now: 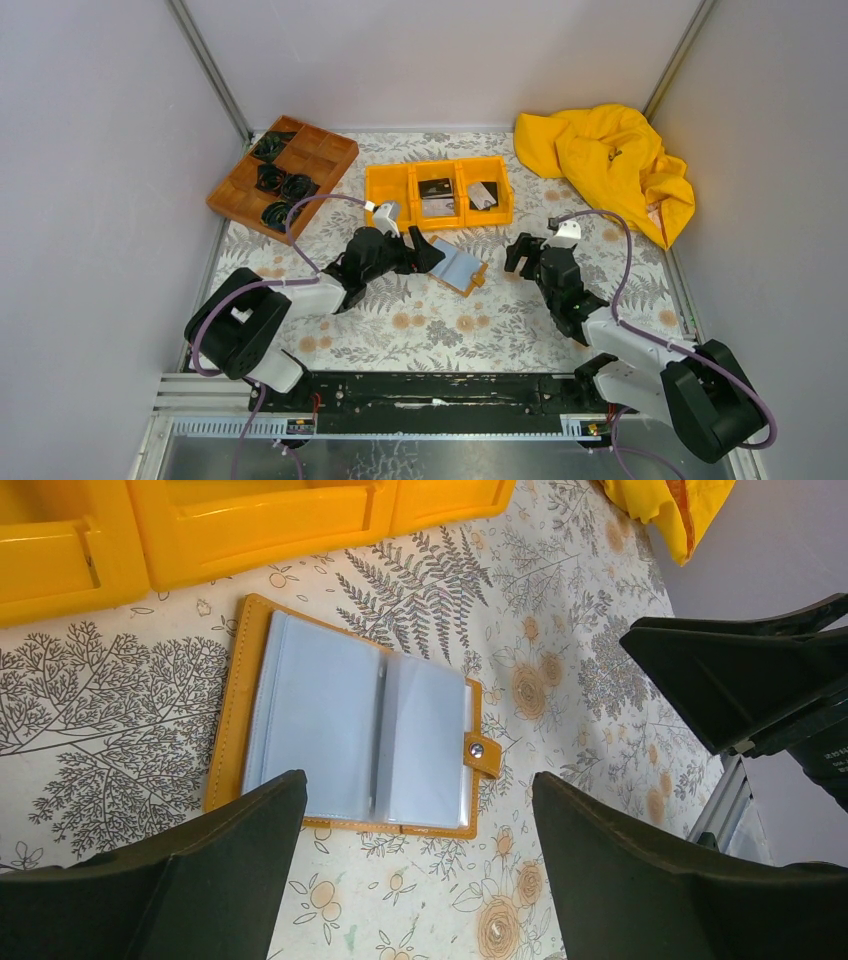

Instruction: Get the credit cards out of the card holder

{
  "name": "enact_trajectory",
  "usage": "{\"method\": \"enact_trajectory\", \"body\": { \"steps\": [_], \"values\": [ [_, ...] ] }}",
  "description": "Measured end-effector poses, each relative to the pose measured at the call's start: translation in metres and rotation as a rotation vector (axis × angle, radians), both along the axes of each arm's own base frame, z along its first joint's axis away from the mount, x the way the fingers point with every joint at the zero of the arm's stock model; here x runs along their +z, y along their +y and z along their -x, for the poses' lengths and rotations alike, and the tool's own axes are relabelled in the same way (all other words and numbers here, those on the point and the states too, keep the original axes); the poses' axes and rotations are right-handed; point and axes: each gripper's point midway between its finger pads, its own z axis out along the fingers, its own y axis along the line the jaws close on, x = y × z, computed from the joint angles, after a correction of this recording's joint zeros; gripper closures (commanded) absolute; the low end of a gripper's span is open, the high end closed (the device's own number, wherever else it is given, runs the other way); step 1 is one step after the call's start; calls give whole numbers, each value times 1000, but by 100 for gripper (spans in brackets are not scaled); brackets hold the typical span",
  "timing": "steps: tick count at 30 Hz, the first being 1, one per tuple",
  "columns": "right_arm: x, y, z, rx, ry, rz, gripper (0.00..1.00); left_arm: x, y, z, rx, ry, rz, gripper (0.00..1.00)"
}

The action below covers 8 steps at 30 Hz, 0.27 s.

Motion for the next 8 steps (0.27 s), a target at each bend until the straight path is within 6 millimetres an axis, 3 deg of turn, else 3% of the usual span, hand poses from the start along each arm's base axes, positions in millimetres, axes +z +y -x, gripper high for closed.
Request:
{"method": "enact_trajectory", "body": {
  "steps": [8],
  "values": [
    [-5,2,1,13,17,3,16,0,0,0,0,-1,0,10]
  ]
}}
